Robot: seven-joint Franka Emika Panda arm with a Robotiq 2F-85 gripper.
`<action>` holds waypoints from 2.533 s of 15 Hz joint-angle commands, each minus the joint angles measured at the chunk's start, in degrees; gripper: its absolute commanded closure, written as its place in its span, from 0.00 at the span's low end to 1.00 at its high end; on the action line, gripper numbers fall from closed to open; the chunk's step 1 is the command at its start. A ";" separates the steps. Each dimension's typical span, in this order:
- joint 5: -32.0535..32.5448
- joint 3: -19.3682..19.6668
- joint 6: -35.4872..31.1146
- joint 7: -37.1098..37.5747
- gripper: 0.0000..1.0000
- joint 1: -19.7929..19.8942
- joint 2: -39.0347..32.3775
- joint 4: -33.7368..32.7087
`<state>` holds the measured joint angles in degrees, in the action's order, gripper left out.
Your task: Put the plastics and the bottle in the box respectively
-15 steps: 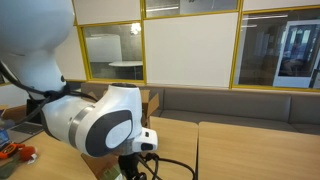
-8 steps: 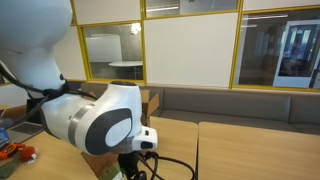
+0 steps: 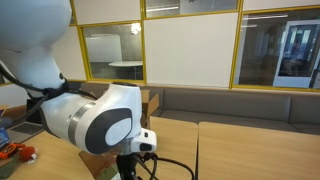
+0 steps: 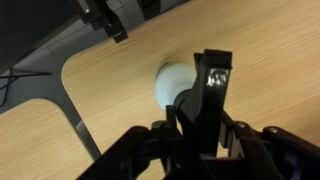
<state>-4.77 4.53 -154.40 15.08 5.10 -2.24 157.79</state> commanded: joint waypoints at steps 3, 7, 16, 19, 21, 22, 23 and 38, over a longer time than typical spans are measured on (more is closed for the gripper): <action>1.57 0.18 5.24 1.50 0.83 -0.47 2.72 -0.08; 4.07 0.43 8.25 3.44 0.83 -0.32 4.67 -0.16; 19.70 -1.70 22.03 13.85 0.81 3.62 22.95 1.24; 21.10 -3.32 31.31 13.17 0.81 5.26 31.19 0.77; 21.33 -4.73 36.50 12.92 0.81 5.85 35.03 -0.56; 21.59 -5.69 38.23 13.25 0.81 6.07 35.91 -1.73; 21.72 -6.45 39.06 13.30 0.81 6.13 36.81 -2.48; 37.20 -18.39 31.39 30.60 0.81 5.83 22.94 -21.85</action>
<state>27.31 -11.83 -124.99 42.16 10.81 24.83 143.19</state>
